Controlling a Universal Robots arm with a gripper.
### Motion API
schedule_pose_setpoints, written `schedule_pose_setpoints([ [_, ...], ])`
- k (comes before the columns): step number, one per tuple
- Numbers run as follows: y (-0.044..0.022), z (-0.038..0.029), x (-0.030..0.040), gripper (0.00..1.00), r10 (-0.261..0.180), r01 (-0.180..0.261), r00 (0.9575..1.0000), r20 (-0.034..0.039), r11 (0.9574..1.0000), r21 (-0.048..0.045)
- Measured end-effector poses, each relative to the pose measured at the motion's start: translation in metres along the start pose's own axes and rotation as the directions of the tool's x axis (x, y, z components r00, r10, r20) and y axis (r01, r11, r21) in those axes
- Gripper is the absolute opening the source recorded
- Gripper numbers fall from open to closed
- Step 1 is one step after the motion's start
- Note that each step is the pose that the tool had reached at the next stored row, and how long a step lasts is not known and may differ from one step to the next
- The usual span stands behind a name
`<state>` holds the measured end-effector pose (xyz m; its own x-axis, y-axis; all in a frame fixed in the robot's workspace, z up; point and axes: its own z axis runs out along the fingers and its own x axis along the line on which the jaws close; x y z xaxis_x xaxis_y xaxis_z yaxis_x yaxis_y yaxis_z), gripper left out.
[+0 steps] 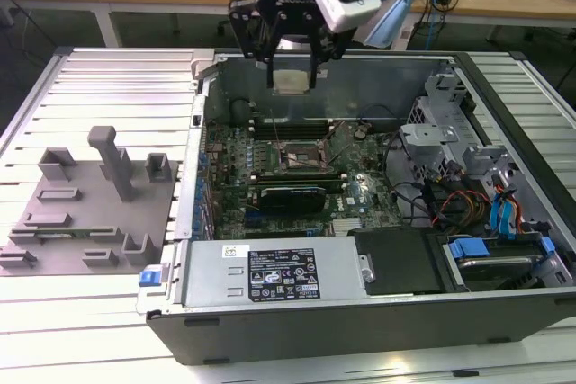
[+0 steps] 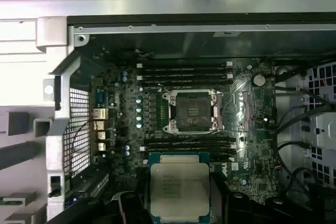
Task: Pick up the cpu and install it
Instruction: 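Pick up the cpu and move it towards the insertion slot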
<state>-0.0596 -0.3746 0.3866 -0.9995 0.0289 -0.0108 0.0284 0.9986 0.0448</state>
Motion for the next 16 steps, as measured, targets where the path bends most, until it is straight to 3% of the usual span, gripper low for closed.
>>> schedule_pose_setpoints([
  [6, 0.0000, 0.0039, -0.0031, 0.55, 0.000, 0.000, 1.0000, -0.0003, 1.0000, 0.0002],
  [13, -0.0009, 0.0223, -0.0029, 0.55, 0.000, 0.000, 1.0000, -0.0001, 1.0000, 0.0001],
  [16, -0.0008, 0.0254, -0.0028, 0.55, 0.000, 0.000, 1.0000, -0.0001, 1.0000, -0.0007],
])
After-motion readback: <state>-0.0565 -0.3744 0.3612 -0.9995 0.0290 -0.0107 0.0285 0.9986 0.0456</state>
